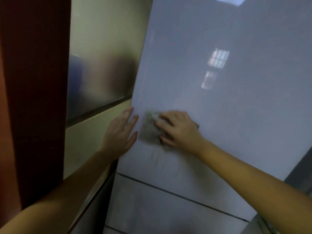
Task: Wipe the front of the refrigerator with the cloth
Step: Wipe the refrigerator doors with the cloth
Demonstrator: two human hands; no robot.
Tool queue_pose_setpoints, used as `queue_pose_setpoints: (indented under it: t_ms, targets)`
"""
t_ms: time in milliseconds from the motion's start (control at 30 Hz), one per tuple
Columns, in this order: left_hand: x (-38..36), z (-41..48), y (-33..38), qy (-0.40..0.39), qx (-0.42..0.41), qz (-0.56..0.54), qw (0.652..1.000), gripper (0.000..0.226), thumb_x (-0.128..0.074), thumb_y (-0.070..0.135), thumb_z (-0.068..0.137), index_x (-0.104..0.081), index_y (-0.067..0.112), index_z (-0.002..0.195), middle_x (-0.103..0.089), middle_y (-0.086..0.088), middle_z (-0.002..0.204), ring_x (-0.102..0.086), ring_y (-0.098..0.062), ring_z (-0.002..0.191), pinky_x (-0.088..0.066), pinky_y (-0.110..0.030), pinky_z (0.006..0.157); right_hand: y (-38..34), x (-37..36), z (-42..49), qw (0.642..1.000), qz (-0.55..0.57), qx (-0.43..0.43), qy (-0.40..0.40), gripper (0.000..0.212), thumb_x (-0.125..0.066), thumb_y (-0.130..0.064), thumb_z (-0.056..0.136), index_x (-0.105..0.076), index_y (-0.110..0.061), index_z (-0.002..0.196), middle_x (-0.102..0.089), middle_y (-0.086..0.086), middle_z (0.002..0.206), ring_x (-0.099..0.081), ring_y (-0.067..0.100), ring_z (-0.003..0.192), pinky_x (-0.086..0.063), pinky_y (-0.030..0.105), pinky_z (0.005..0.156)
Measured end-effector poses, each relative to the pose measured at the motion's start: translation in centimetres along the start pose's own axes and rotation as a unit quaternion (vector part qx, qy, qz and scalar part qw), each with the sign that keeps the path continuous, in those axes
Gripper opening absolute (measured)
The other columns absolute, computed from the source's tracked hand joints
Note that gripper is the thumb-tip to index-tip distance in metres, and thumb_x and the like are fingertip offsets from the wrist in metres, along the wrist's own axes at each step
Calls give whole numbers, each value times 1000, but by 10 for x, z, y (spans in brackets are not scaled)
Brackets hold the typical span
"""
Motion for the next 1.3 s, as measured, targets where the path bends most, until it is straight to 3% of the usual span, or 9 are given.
queue_pose_setpoints:
  t_ms: [67,167,367,433,733,867,1133,1300]
  targets:
    - [0,1,1,-3,1,3,1000,58,-51,35,96,-44,5,145,-37,-23,155,-43,-37,140,-39,-46,110,-14,-11,-31,998,5,57,-35,39,-68,-39,91,-70,-15,122,-67,12,122,-62,32,106,-46,40,85]
    - [2,2,3,3,2,10,1000,57,-52,33,95,-46,4,144,-38,-24,154,-43,-38,139,-39,-46,110,-5,-6,-54,997,-1,64,-36,39,-69,-41,91,-72,-17,121,-69,11,121,-63,31,107,-49,39,85]
    - [0,1,5,5,6,12,1000,58,-51,34,95,-45,3,144,-38,-26,153,-41,-39,140,-40,-48,110,47,43,-16,990,-24,-117,69,42,-76,-36,86,-72,-14,120,-66,14,122,-59,35,108,-43,40,87]
    - [0,1,6,5,8,9,1000,58,-50,34,96,-45,3,144,-37,-25,154,-39,-39,141,-39,-48,111,44,41,-8,986,-18,-140,82,42,-77,-35,84,-71,-14,120,-65,14,123,-59,34,109,-41,40,88]
    - [6,-4,11,-3,2,20,1000,54,-50,33,96,-49,5,142,-38,-25,154,-42,-39,140,-39,-45,109,-28,-20,-79,1000,3,1,0,40,-74,-40,86,-72,-18,120,-69,10,122,-62,29,108,-44,38,88]
    - [4,-10,23,-5,-23,27,999,53,-51,32,96,-50,5,141,-40,-24,153,-41,-38,141,-37,-45,111,4,8,-99,999,-27,-37,20,41,-77,-39,85,-73,-18,120,-69,11,121,-61,30,109,-45,40,88]
    - [-7,-18,33,-26,4,11,1000,54,-50,34,97,-48,6,143,-34,-24,156,-34,-37,146,-29,-42,119,27,28,-59,973,-18,-203,107,43,-77,-36,84,-71,-15,121,-64,13,123,-58,33,109,-41,41,87]
    - [-9,-19,33,-23,6,0,1000,57,-54,33,95,-46,8,145,-32,-23,158,-31,-36,148,-29,-42,120,-19,-16,-47,990,11,-126,67,42,-77,-38,84,-72,-16,120,-66,13,123,-59,33,110,-45,41,89]
Point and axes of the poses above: each hand's wrist, its own z-axis towards the middle knuckle, its own x-axis out of the back of the hand, y = z × x, the point moved 3 cm from there along z, towards the middle knuckle
